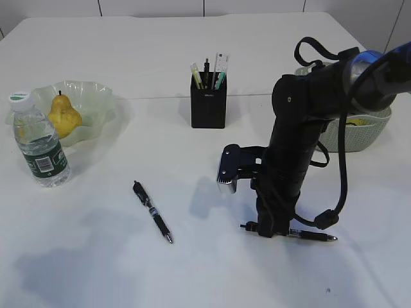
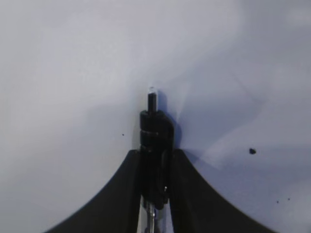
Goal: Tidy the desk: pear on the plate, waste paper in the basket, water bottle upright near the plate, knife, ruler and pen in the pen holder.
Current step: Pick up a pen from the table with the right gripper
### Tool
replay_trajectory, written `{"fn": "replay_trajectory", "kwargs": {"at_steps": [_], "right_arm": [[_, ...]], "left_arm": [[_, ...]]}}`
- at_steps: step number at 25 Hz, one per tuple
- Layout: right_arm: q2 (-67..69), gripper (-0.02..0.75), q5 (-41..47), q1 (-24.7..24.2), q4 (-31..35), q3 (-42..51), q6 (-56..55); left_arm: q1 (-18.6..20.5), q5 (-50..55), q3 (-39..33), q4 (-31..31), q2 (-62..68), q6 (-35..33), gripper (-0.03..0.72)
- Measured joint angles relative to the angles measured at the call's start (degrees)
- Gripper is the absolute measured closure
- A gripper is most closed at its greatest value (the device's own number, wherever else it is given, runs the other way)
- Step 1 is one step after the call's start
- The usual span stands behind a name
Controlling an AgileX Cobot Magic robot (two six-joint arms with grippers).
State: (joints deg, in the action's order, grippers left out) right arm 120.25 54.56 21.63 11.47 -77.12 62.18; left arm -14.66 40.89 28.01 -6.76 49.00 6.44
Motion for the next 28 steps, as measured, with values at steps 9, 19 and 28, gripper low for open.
{"fn": "replay_trajectory", "kwargs": {"at_steps": [9,19,28], "right_arm": [[0.0,0.582,-0.6,0.0,0.3,0.0,-6.7],[0.0,0.582,-0.9,0.0,0.8,0.0,-21.5],[1.0,0.582,4.1,0.0,2.0,-2.4,-29.4]], "left_arm": [[0.0,0.0,0.0,0.0,0.0,0.0,0.451],[0.0,0.0,0.0,0.0,0.0,0.0,0.451],[0.0,0.0,0.0,0.0,0.0,0.0,0.451]]}}
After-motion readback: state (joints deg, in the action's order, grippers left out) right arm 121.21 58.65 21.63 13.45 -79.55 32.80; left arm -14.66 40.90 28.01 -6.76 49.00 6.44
